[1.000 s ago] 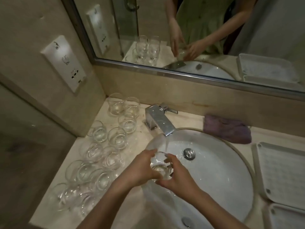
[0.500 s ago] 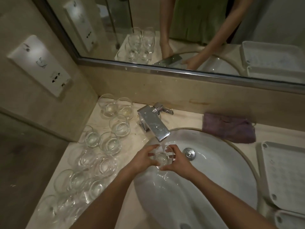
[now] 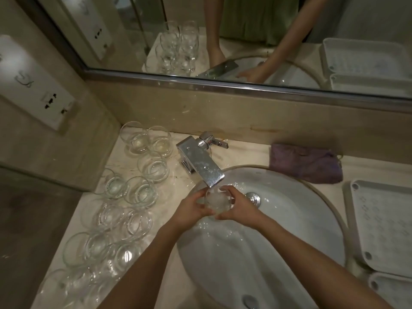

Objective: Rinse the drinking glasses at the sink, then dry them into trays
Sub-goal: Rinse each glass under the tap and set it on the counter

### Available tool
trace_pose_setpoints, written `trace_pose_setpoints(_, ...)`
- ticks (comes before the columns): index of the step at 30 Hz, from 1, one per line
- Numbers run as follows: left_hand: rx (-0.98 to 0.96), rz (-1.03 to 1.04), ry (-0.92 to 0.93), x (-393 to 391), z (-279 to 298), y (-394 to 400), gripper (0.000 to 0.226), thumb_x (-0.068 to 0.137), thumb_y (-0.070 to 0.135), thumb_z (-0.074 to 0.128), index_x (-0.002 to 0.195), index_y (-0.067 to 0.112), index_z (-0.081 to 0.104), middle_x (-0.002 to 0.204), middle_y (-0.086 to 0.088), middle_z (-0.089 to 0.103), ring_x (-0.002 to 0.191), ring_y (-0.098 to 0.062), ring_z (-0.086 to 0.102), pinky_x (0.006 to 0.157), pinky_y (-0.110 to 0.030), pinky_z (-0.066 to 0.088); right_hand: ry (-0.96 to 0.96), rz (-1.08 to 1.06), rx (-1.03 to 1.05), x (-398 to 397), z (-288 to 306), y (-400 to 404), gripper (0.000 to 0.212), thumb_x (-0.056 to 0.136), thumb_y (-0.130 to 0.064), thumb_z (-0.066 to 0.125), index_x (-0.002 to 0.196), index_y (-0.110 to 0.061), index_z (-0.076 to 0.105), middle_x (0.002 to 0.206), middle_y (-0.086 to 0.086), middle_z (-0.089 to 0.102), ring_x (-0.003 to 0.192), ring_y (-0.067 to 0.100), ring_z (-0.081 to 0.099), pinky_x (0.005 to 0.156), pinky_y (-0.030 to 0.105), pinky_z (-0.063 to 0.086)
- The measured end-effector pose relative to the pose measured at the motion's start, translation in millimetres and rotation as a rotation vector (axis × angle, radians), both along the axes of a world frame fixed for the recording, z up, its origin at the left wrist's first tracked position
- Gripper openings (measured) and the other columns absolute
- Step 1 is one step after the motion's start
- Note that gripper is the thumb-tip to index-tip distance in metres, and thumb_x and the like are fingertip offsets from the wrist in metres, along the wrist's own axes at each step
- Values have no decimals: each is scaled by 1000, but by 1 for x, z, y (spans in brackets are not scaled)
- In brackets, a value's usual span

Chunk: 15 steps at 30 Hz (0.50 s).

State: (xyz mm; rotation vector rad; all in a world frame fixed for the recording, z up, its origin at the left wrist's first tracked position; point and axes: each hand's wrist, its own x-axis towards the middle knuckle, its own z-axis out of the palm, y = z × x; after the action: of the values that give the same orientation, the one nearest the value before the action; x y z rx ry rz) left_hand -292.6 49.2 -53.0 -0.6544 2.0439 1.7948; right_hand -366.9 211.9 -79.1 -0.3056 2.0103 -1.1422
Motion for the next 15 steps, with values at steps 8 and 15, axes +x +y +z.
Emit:
trace_pose_setpoints(8, 171, 13, -42, 10, -5, -17, 56, 81, -9, 67, 125, 24, 53, 122, 2, 59, 96, -5, 66, 80, -22, 54, 106, 58, 60, -1, 13, -9, 85, 60, -26, 90, 131, -26, 45, 117, -8, 52, 100, 9, 55, 87, 24, 47)
trace_pose_setpoints(15, 20, -33, -36, 0, -8, -6, 68, 75, -2, 76, 133, 24, 51, 122, 6, 59, 74, -8, 63, 75, -20, 52, -71, -86, -63, 8, 4, 3, 76, 60, -11, 90, 121, -32, 48, 116, -6, 56, 98, 15, 59, 78, 24, 53)
